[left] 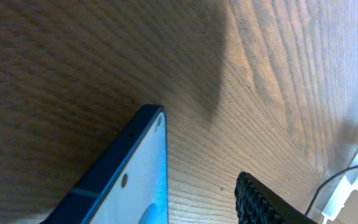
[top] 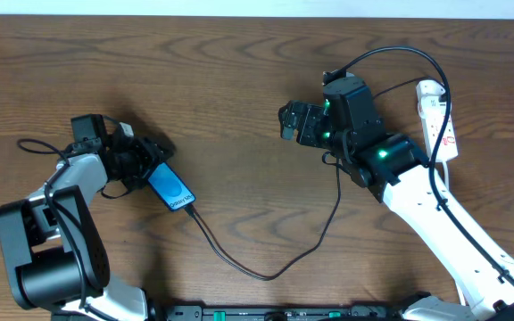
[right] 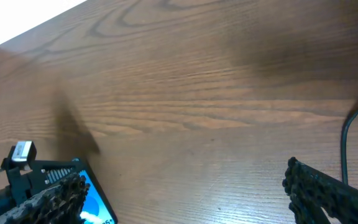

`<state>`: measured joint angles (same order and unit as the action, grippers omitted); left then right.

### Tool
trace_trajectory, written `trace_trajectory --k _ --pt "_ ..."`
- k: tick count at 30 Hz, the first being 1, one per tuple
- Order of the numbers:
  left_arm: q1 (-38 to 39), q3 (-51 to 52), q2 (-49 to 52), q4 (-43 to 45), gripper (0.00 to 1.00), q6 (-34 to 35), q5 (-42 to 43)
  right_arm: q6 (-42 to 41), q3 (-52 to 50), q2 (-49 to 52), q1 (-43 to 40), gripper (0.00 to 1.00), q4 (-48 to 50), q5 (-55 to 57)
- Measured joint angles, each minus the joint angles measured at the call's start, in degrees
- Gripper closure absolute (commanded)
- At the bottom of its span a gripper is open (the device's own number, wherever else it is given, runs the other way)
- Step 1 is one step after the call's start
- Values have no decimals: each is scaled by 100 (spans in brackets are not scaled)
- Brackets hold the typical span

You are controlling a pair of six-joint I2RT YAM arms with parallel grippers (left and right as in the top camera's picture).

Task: Plug charger to phone and switch on socket
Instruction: 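Lay the phone flat on the table and open the left gripper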

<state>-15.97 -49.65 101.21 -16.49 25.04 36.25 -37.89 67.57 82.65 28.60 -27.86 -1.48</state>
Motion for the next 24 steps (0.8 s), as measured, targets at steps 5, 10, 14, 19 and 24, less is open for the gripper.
trace_trajectory --k 5,10,14,19,24 --pt "2 -28 -26 -98 41 2 -166 0 0 2 0 1 0 0" --pt "0 -46 -39 -168 41 2 -238 0 0 0 0 1 -4 0" --pt "0 -61 -52 -264 41 0 -313 0 0 2 0 1 -4 0" --pt "0 -79 -79 -398 41 -2 -426 0 0 2 0 1 -7 0" --pt "0 -107 -98 -562 41 0 -601 0 0 2 0 1 -13 0"
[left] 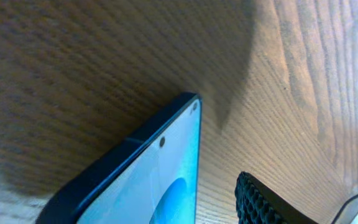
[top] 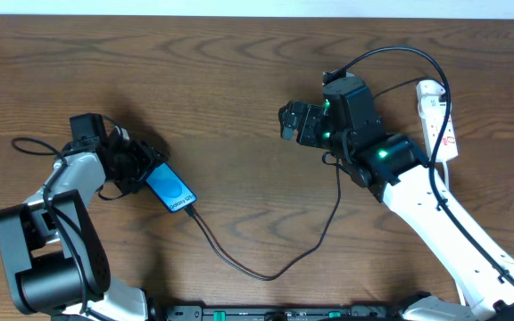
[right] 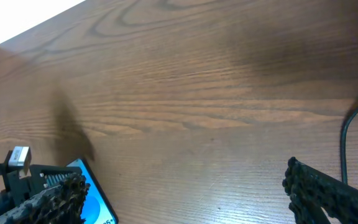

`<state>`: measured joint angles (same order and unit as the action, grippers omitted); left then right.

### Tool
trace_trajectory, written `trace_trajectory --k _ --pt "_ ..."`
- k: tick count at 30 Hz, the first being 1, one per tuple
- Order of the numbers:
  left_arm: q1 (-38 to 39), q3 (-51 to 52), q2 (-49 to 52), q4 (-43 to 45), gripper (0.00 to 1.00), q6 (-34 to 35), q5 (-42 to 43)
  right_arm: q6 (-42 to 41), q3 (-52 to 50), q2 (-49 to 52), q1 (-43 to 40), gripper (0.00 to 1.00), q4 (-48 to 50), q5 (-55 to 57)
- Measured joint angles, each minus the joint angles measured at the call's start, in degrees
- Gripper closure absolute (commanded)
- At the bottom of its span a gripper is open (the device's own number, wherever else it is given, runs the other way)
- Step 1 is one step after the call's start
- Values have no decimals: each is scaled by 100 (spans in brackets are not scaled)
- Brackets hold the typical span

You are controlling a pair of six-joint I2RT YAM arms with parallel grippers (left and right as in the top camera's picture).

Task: Plug charger to phone and switch on socket
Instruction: 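Lay the phone flat on the table and open the left gripper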

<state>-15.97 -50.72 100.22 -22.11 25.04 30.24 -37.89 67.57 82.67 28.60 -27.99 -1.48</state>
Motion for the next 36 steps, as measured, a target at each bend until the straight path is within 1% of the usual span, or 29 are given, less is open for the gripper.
trace_trajectory --k 36 --pt "0 -37 -42 -365 41 -2 -234 0 0 -2 0 1 -52 0"
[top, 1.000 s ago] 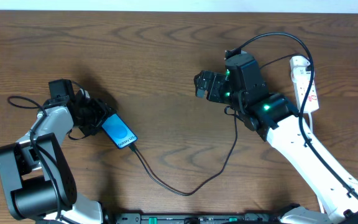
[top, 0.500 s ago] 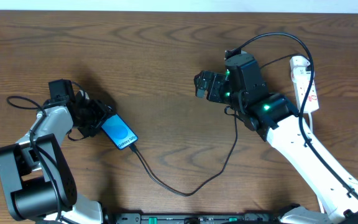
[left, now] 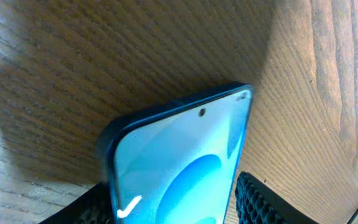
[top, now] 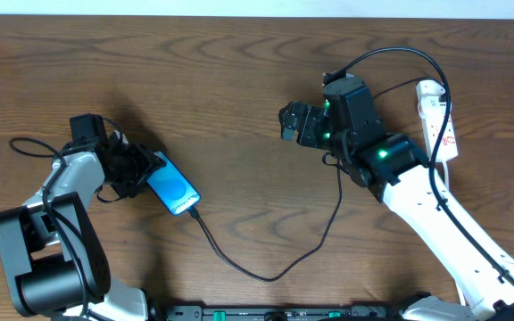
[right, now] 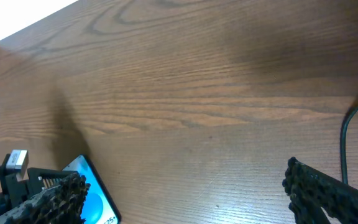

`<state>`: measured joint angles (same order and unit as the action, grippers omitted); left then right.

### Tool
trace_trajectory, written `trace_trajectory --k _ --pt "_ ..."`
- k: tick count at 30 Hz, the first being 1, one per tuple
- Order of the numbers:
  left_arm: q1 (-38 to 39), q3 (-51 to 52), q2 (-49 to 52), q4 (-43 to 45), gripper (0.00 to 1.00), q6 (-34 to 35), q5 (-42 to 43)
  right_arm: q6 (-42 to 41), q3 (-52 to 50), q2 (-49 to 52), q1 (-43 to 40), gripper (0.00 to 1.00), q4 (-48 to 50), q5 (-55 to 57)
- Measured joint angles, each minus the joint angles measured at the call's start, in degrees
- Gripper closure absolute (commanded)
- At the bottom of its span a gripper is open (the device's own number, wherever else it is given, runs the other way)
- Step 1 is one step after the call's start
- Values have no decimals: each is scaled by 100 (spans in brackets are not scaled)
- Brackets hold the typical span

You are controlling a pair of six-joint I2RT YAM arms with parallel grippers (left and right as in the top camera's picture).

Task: Plug charger to phone and switch on socket
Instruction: 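Lay the phone flat on the table and open the left gripper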

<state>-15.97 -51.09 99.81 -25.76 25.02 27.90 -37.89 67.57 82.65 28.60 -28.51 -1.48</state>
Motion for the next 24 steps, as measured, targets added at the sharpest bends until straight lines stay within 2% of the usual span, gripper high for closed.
trace_trajectory --k 13,14,17,24 --pt "0 -7 -7 -101 41 0 -20 0 0 2 0 1 2 0" --pt "0 -7 -9 -101 34 -2 -20 0 0 2 0 1 0 0" --pt "7 -13 -24 -85 30 -7 -9 0 0 2 0 1 0 0" --pt "15 -85 -24 -157 30 -114 -4 0 0 2 0 1 -33 2"
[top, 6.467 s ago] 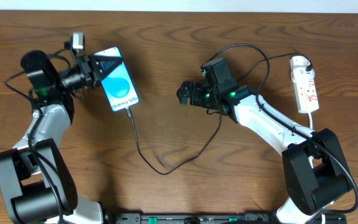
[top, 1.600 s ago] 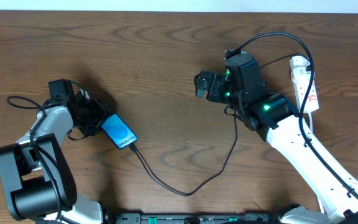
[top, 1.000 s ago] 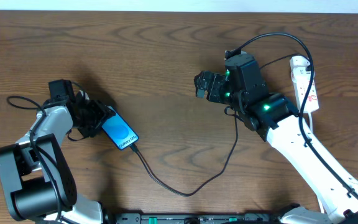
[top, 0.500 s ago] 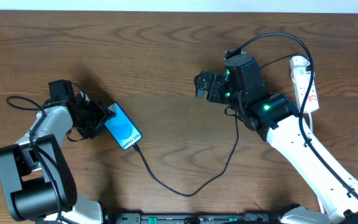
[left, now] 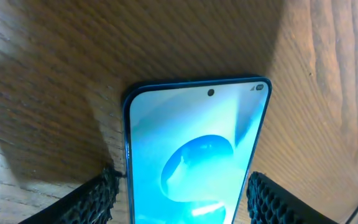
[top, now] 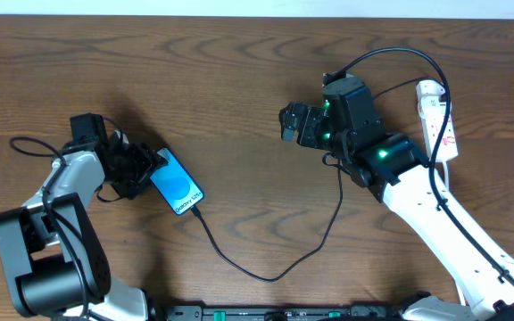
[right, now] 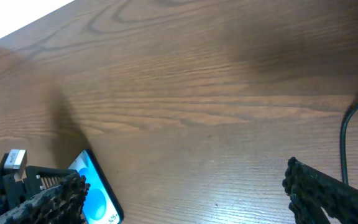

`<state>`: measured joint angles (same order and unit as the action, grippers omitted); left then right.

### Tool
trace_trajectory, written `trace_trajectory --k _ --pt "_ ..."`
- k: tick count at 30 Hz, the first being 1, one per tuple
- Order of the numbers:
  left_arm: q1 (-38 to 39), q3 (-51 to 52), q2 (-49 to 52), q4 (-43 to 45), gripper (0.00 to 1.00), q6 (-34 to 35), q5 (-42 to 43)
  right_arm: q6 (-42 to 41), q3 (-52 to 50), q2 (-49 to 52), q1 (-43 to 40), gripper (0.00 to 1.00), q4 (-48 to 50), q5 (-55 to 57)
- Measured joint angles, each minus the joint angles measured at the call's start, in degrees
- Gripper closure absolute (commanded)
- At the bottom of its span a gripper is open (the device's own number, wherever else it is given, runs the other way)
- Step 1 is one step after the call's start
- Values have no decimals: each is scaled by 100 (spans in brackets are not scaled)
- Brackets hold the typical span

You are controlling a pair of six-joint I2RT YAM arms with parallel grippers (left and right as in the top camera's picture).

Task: Plug charger to phone and switch on socket
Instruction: 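Lay the phone flat on the table and open the left gripper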

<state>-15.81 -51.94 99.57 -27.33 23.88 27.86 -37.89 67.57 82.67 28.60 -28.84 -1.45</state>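
Note:
The blue phone point(top: 177, 183) lies on the wooden table with its screen lit. The black charger cable point(top: 266, 272) enters its near end. My left gripper point(top: 154, 167) straddles the phone's far end. In the left wrist view the phone point(left: 194, 162) sits squarely between the fingers point(left: 98, 196), and the jaws stand a little wider than it, open. My right gripper point(top: 291, 123) hovers open and empty over mid-table, and its view shows the phone point(right: 95, 190) at lower left. The white power strip point(top: 437, 116) lies at the far right. Its switch cannot be made out.
The cable loops along the front of the table and rises past the right arm point(top: 418, 192) toward the strip. A second black cable arcs over the right wrist to the strip. Bare wood point(top: 230, 80) spans the space between the arms.
The phone has turned slightly and now sits straight between my left fingers in the wrist view. The right-hand finger there stands a little further out. The right arm has not moved.
At first the phone lay askew at the lower left of the left wrist view, covering one finger. It then showed more of its screen at each moment, and in the overhead view it crept slightly right. Now it is centred between the fingers. The right gripper stayed open.

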Motion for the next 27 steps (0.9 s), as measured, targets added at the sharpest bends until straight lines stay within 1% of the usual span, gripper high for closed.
trace_trajectory --k 3,9,14,19,24,27 --pt "0 -170 33 -319 30 -177 -251 0 0 -2 0 1 -4 4" --pt "-9 -516 96 -1272 30 -599 -1095 0 0 -2 0 1 -7 33" --pt "168 -1001 -94 -1578 29 -898 -1394 0 0 0 0 1 -7 90" --pt "776 -1329 -837 -1679 28 -1167 -1659 0 0 -2 0 1 -7 109" --pt "1578 -1379 -1512 -1744 28 -1526 -1773 2 0 0 0 1 -15 127" --pt "1943 -1379 -1744 -1864 28 -1639 -1932 66 0 0 0 1 -76 181"
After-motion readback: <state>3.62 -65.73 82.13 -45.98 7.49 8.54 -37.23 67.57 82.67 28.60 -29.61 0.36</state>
